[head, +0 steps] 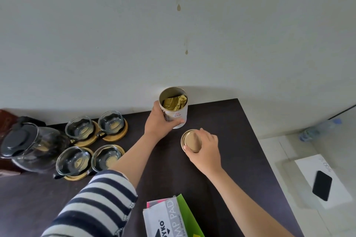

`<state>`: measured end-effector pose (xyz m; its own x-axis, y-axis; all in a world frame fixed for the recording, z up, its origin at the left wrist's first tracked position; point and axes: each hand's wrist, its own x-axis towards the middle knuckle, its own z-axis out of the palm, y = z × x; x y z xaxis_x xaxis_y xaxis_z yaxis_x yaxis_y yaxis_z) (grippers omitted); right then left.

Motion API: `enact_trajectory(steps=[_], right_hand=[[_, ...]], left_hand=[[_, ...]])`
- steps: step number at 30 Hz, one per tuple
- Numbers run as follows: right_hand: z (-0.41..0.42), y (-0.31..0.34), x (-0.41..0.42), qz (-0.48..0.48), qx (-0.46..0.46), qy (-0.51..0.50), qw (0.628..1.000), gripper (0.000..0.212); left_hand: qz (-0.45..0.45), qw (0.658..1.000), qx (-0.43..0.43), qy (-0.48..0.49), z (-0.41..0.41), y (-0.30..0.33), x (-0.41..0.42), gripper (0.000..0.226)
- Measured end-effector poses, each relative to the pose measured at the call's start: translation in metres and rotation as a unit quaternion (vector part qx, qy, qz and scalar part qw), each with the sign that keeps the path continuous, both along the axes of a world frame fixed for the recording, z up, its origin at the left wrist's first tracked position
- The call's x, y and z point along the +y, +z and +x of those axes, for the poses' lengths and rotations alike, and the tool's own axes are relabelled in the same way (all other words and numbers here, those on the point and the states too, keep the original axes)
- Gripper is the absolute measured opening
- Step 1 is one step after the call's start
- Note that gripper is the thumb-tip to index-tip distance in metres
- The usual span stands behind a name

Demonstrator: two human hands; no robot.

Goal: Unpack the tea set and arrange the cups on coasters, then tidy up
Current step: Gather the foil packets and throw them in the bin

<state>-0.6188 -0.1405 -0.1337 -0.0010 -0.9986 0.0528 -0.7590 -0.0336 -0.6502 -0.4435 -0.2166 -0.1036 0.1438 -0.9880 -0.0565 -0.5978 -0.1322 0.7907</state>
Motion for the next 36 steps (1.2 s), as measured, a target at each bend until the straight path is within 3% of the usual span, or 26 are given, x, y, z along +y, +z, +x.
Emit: enact_trajectory(steps=[16,22,28,36], right_hand=[[0.003,0.000,0.002,0.005,-0.024,-0.010,1.000,0.085],[0.007,0.021,0.026,-0.031,-0.063,-0.017,0.997,0.078],[0.025,0.044,0.079,-0.036,-0.102,-0.016,0.994,0.072],[0.071,0.058,0.178,-0.020,-0.105,0.072,0.992,0.065]], left_hand=[[0.010,0.993,0.096,0.068,-0.016,0.003,0.014,0.090],[0.074,0.989,0.050,0.116,-0.018,0.027,0.052,0.107],[0.044,0.989,0.073,0.120,-0.003,0.046,0.141,0.089],[-0.014,0.986,0.056,0.158,0.041,0.045,0.264,0.048]])
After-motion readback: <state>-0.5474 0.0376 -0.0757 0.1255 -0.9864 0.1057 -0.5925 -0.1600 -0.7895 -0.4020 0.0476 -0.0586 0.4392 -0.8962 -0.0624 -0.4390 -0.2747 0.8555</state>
